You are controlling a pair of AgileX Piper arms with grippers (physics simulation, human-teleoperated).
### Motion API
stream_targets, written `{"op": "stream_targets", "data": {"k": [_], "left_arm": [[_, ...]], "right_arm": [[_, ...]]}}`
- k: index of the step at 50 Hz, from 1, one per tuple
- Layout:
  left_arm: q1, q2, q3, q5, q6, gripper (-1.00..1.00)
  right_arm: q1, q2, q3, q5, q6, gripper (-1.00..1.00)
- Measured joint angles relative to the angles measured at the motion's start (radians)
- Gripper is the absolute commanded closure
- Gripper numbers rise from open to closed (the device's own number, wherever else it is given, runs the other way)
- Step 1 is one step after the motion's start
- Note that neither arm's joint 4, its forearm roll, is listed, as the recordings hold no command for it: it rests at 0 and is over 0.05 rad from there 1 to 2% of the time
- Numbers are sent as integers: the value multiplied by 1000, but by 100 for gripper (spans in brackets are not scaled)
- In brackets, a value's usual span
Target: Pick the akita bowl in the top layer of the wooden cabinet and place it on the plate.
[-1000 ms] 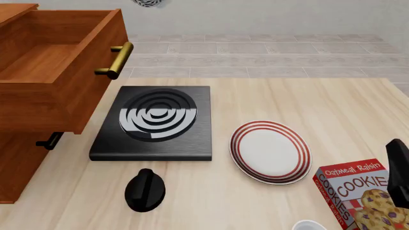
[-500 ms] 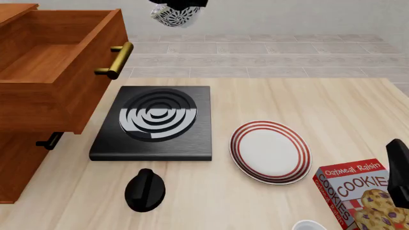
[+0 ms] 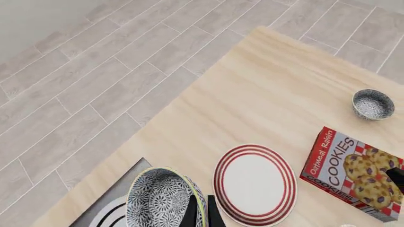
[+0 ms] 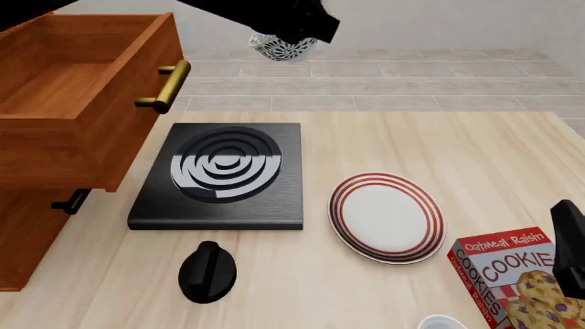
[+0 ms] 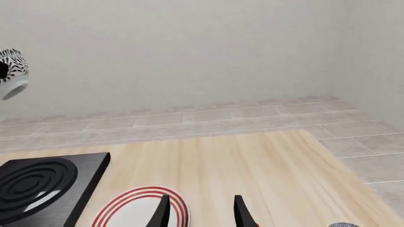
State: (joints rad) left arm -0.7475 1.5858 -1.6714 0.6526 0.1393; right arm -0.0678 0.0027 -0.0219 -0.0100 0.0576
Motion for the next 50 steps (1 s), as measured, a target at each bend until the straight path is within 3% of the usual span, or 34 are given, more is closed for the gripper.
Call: {"op": "stream_targets", "data": {"k": [50], "left_arm": [[-75,180,55,-141,-3,100]], "right_arm": [[0,0,0,1,-4,-100]]}}
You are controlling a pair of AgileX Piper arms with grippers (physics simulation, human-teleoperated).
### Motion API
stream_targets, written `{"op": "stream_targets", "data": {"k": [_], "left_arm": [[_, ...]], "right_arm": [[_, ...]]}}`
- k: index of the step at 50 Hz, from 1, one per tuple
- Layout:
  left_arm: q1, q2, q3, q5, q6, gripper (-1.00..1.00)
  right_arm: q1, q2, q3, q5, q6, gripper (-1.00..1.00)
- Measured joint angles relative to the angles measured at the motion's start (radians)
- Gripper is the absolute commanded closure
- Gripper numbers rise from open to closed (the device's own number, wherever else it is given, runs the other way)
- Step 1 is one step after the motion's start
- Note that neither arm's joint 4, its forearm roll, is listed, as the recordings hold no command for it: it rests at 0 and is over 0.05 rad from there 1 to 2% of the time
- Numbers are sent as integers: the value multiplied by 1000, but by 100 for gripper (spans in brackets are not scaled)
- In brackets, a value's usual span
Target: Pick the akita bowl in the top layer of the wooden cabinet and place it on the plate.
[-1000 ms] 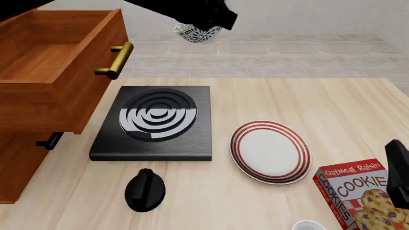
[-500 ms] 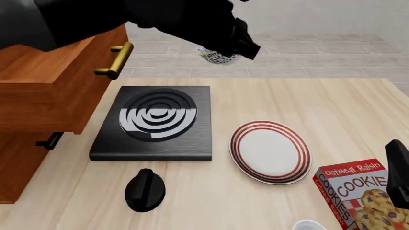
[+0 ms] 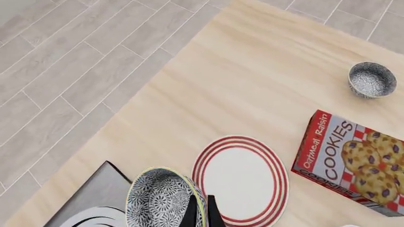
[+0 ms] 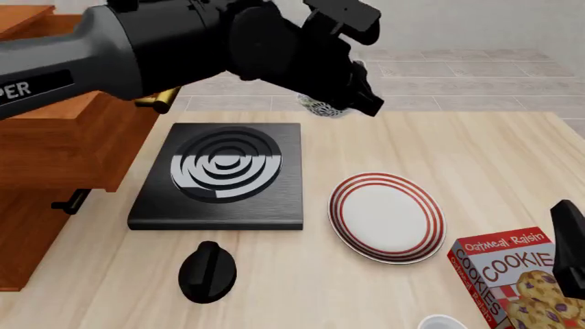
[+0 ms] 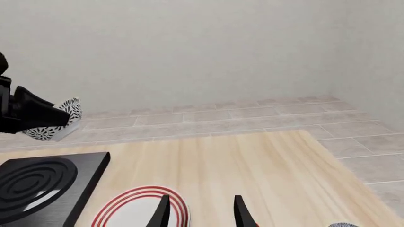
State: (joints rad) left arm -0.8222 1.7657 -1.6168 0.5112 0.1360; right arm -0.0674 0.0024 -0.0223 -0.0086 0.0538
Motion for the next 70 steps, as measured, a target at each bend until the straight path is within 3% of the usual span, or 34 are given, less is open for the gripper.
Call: {"op": "stream_targets", "data": {"k": [70], "left_arm": [[-62,189,27,-111,-44,100]], "right_arm": [[-2,-2,15,-2,3,-100]]}}
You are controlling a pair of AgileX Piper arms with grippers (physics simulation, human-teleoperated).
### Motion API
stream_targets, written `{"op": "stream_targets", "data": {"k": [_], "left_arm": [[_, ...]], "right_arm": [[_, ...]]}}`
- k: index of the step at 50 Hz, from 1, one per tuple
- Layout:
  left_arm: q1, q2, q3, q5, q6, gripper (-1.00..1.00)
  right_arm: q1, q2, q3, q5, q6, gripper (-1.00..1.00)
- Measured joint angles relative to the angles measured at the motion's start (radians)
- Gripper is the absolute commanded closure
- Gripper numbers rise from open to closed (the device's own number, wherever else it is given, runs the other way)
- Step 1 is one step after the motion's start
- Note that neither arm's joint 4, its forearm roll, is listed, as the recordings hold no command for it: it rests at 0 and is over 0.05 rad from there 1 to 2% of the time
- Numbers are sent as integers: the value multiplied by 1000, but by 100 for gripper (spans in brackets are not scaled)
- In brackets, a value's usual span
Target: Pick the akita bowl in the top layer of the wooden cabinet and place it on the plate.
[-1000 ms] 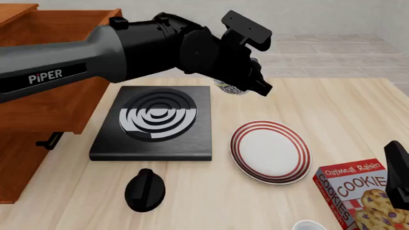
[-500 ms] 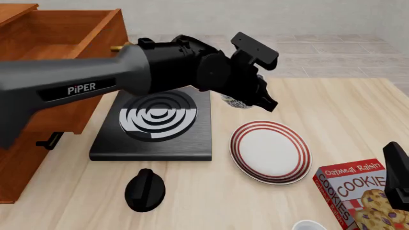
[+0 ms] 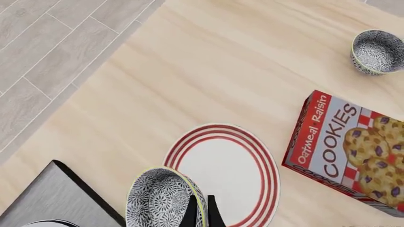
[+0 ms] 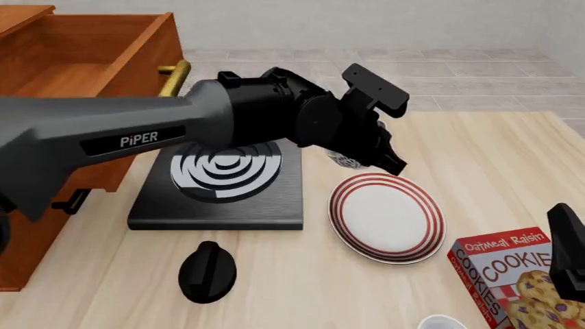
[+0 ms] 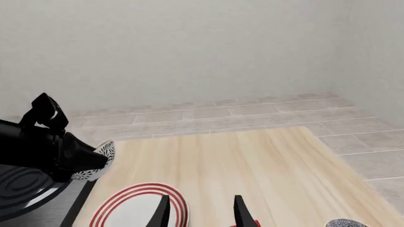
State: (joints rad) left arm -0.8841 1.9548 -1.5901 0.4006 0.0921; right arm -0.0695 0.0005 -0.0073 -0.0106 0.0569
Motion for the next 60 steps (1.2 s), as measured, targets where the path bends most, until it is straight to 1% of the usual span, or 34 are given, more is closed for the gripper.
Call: {"op": "stream_targets", "data": {"k": [34,60], "left_arm": [[-52,48,20,-29,-20,100],[-68,98,25,-49,-44,100]], "right_arm": [[-8,0,-1,-1,11,-100],[-14,0,-2,0,19,-100]]}}
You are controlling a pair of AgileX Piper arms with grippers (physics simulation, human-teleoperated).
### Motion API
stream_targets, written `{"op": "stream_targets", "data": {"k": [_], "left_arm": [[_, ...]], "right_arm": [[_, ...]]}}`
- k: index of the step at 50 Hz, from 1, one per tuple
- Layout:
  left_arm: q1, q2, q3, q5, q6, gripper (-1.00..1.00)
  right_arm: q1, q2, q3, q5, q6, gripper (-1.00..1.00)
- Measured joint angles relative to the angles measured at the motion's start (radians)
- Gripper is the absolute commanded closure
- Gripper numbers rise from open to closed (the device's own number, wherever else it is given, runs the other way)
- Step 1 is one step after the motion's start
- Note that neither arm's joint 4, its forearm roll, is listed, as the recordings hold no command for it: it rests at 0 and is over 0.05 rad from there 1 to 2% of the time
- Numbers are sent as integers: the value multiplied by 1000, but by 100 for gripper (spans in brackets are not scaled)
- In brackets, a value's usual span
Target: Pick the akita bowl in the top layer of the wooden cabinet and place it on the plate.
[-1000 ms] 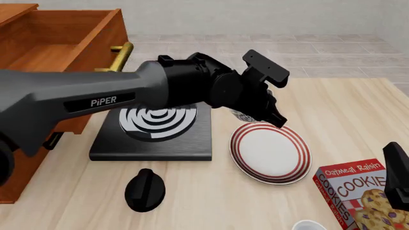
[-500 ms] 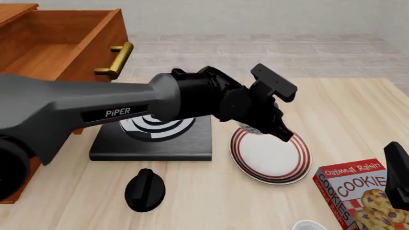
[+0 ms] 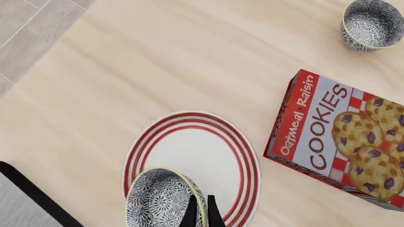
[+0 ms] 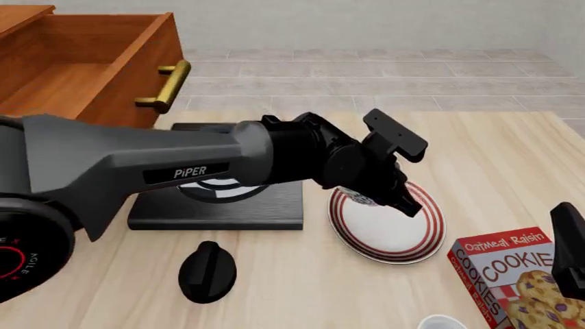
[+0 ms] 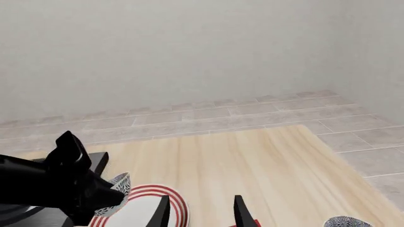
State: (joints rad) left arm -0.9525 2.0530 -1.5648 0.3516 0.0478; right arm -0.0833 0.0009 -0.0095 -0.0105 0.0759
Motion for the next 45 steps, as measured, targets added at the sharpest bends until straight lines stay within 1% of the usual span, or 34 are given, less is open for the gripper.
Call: {"op": "stream_targets", "data": {"k": [15,45], "left_arm": [[-11,43,-17,-9,-30,100],[-10,109,-42,-23,-32,100]], "right_arm": [[-2,3,-3,0,5,-100],[-3,0,1,-2,13,-100]]}}
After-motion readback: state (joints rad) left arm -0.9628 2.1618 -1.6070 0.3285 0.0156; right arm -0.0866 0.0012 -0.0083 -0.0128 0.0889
